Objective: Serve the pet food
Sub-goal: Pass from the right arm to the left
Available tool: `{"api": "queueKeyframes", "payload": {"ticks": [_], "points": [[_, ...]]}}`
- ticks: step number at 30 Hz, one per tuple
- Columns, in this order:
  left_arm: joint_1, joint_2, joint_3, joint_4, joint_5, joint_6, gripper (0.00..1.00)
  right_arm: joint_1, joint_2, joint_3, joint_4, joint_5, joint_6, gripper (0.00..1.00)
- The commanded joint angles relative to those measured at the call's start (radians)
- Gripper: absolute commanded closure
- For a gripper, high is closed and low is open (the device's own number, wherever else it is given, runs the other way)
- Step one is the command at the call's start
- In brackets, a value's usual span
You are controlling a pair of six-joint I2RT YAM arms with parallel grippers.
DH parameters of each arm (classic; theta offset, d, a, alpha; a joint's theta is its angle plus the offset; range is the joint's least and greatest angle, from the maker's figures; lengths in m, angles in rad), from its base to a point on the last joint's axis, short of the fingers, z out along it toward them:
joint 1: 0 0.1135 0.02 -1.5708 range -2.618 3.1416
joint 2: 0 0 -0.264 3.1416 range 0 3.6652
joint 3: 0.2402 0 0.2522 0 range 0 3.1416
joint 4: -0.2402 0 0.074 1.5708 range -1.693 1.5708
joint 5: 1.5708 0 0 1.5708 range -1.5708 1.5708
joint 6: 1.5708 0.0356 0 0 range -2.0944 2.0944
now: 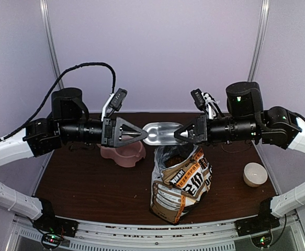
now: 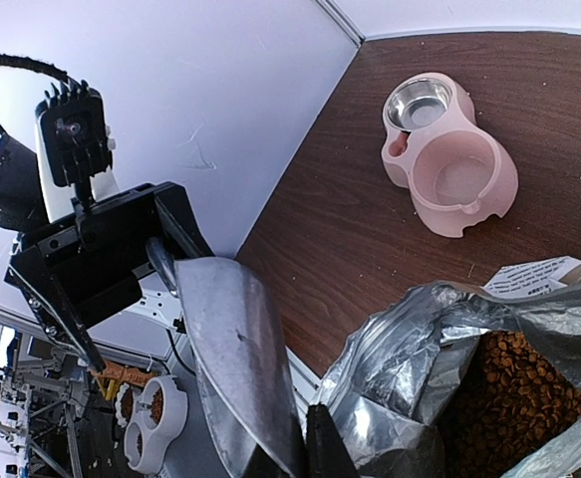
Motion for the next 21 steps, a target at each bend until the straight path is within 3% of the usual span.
{"api": "queueKeyframes", "payload": {"ticks": [1, 4, 12, 16, 18, 21], "points": [[-0.002, -0.017, 0.021, 0.031, -0.011, 0.012, 0.26, 0.0, -0.006, 0.023, -0.032, 0.042, -0.016, 1.0], [-0.002, -0.012, 0.023, 0.036, 0.001, 0.008, 0.32, 0.0, -0.004, 0.026, -0.025, 0.041, -0.016, 1.0], [-0.002, -0.006, 0.023, 0.038, 0.009, 0.004, 0.61, 0.0, 0.003, 0.024, -0.04, 0.046, -0.025, 1.0], [-0.002, -0.003, 0.019, 0.039, 0.009, 0.0, 0.69, 0.0, 0.003, 0.025, -0.048, 0.052, -0.028, 1.0], [-0.002, -0.002, 0.018, 0.039, 0.01, -0.001, 0.69, 0.0, 0.001, 0.025, -0.052, 0.052, -0.031, 1.0], [-0.001, -0.009, 0.015, 0.032, -0.002, -0.001, 0.55, 0.0, -0.001, 0.022, -0.056, 0.054, -0.032, 1.0]]}}
